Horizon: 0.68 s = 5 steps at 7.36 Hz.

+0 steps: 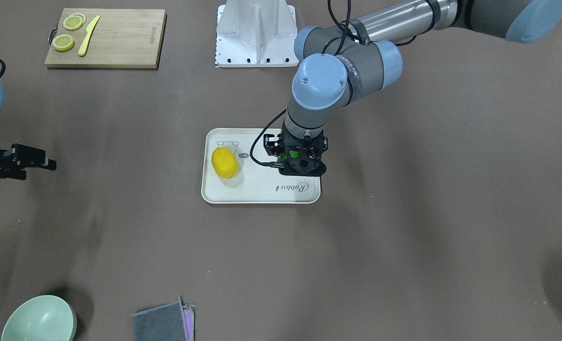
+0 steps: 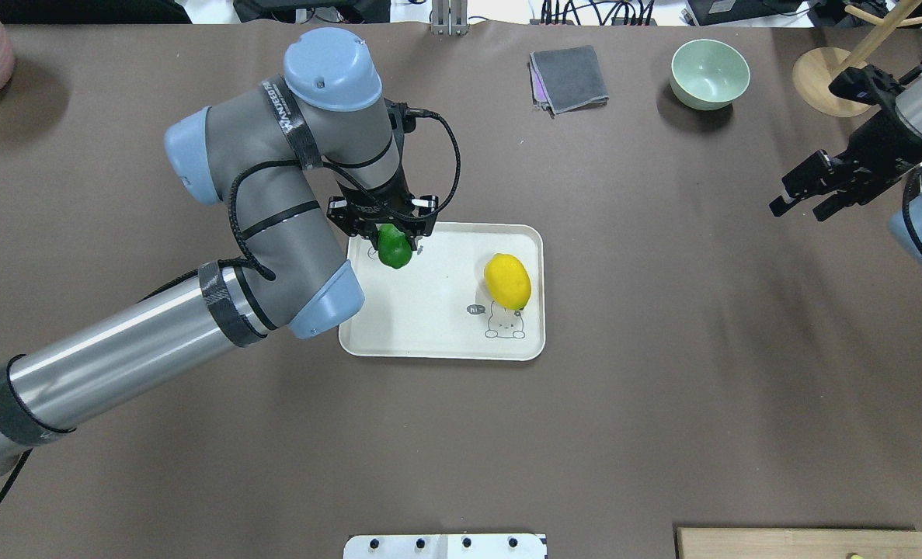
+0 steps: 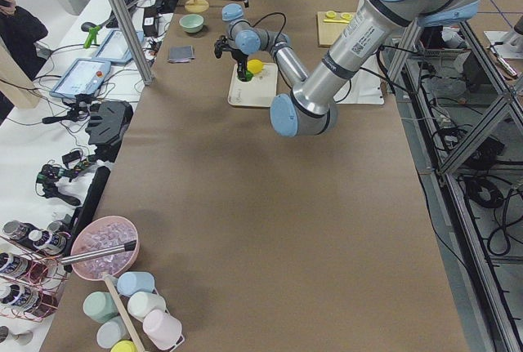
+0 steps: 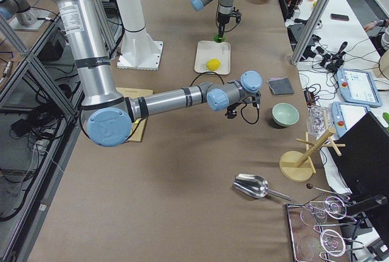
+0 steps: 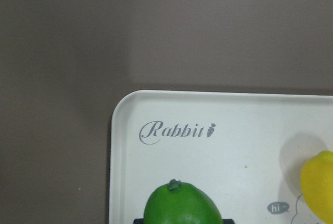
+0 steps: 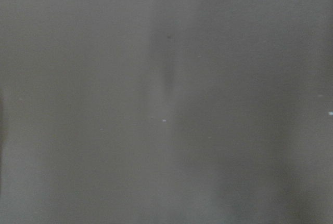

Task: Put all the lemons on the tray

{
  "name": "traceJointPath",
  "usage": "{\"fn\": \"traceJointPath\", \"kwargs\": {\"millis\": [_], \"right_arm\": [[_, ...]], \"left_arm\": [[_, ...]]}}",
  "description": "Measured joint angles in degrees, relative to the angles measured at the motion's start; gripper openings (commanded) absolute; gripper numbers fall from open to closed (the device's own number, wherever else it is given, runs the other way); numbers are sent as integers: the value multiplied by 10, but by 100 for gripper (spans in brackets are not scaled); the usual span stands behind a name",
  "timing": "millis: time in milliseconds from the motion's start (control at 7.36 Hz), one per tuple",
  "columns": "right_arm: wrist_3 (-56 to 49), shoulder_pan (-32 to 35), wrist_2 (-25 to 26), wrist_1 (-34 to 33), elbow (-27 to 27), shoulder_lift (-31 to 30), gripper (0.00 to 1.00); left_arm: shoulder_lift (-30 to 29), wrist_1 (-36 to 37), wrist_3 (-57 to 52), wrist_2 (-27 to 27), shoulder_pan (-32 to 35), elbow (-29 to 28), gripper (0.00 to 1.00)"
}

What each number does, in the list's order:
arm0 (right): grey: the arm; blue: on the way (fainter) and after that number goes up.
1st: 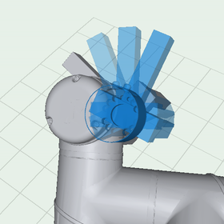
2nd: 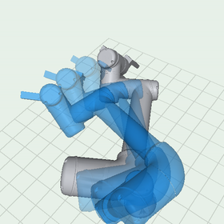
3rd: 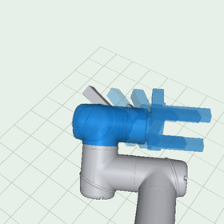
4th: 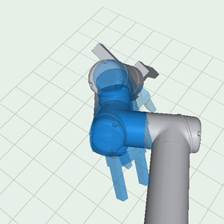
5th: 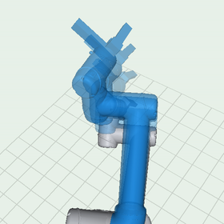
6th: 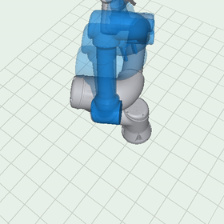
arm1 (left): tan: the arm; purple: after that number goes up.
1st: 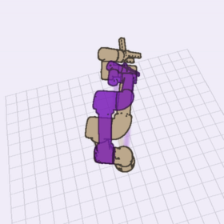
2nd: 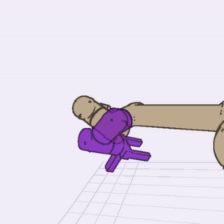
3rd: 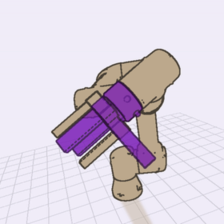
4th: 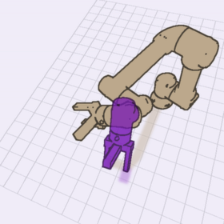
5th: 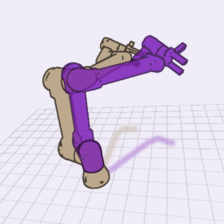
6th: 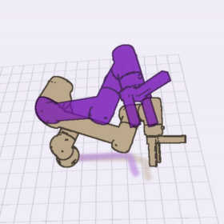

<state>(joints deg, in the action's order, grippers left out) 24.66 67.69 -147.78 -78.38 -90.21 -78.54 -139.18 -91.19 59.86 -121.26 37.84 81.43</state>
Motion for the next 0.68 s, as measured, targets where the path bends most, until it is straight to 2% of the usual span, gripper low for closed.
{"fn": "traceJointPath", "kwargs": {"millis": [136,272,680], "right_arm": [[-11,10,55,-3,-25,-28,99],[-15,23,99,-8,-45,-55,99],[-57,87,131,-75,-57,-79,99]], "left_arm": [[-1,-19,0,11,-9,-23,45],[-1,-38,1,19,-18,-41,98],[3,-61,4,26,-26,-55,98]]}}
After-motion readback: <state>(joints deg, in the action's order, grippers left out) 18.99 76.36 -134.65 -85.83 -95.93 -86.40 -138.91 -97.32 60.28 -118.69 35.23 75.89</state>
